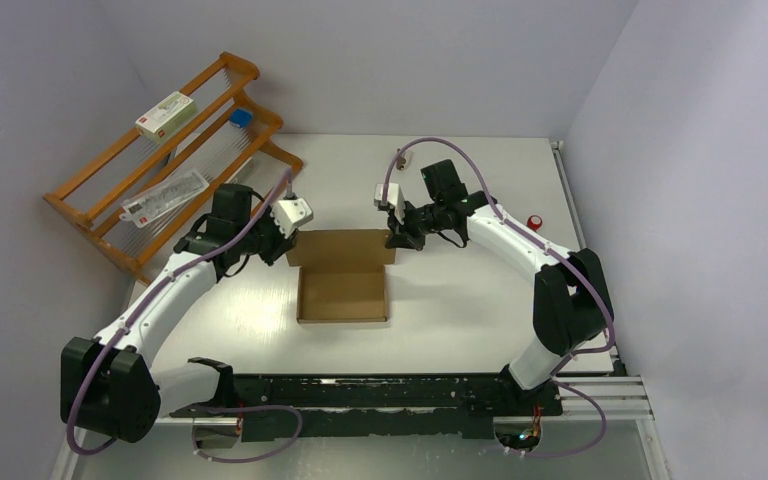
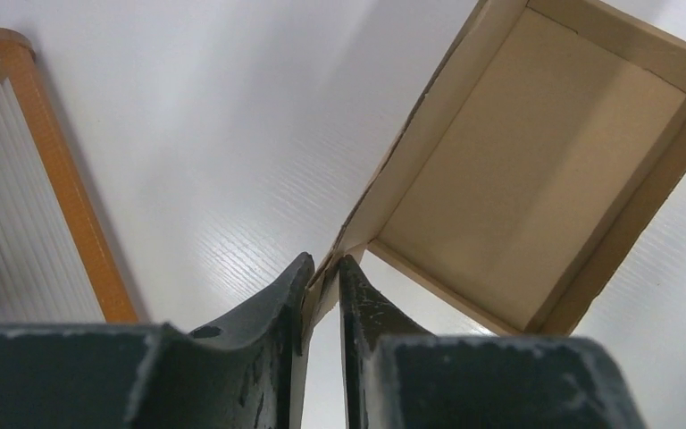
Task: Fold the paper box
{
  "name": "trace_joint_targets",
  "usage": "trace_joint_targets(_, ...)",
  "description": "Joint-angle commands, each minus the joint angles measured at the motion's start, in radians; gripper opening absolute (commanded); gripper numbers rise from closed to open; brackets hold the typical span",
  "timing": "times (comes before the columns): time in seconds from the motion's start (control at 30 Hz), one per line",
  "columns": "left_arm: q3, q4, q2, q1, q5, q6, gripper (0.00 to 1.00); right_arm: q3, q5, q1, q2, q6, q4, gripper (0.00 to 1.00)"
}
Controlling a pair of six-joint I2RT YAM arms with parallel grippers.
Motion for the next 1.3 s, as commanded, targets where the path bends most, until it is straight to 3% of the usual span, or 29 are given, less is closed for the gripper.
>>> trace_joint_targets(0.0, -0.015, -0.004, -0.018, 0.009, 0.034, 0.015, 0.22, 0.012, -0.019, -0.004, -0.026, -0.002, 0.001, 0.00)
trace_joint_targets(0.23, -0.025, 0.000, -0.025, 0.009, -0.002, 0.009, 0.24, 0.015, -0.014, -0.005, -0.031, 0.000, -0.001, 0.00)
trace_joint_targets(0.5, -0.012, -0.009, -0.034, 0.009, 0.069, 0.004, 0.06, 0.016, -0.025, 0.001, -0.036, 0.035, 0.017, 0.00)
trace_joint_targets(0.6, -0.007, 0.003, -0.046, 0.007, 0.087, -0.047, 0.05, 0.007, 0.023, 0.020, -0.046, 0.108, 0.051, 0.00)
trace_joint_targets(0.87, 0.015, 0.022, -0.067, 0.007, 0.052, -0.335, 0.05, -0.084, 0.300, 0.106, -0.111, 0.365, 0.217, 0.00)
trace_joint_targets(1.27, -0.001, 0.042, -0.093, -0.026, -0.120, -0.801, 0.05, -0.129, 0.734, 0.217, -0.137, 0.753, 0.267, 0.00)
